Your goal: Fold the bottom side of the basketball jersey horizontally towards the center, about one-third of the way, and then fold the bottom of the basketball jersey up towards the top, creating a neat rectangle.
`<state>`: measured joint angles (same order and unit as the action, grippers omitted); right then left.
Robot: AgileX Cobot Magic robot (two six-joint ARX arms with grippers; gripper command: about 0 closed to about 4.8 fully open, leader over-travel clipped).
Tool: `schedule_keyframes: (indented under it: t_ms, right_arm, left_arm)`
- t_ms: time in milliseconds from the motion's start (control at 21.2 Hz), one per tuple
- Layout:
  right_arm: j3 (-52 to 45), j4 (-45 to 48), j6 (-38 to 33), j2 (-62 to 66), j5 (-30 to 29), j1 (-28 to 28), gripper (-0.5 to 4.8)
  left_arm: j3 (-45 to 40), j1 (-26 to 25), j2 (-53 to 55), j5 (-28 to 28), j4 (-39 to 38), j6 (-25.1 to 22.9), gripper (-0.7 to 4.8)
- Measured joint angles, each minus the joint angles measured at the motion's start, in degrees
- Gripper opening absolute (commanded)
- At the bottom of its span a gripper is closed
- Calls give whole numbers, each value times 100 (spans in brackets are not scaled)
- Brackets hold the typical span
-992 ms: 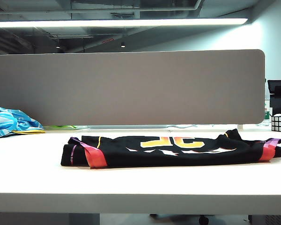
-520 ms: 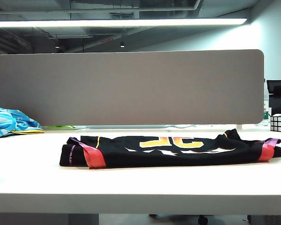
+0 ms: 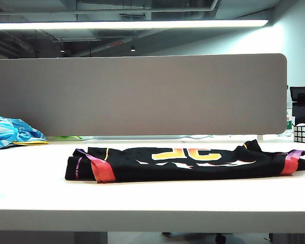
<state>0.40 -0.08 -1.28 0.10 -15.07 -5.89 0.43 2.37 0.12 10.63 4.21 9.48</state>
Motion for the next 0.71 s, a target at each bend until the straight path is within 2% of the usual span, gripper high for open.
schedule_keyframes:
  t_ms: [283, 709]
  right_arm:
    - [0, 114, 0, 0, 603, -4, -1]
    - [0, 109, -2, 0, 590, -2, -1]
  left_arm:
    - [0, 0, 0, -1128, -42, 24, -6]
    - [0, 0, -2, -1174, -42, 26, -6]
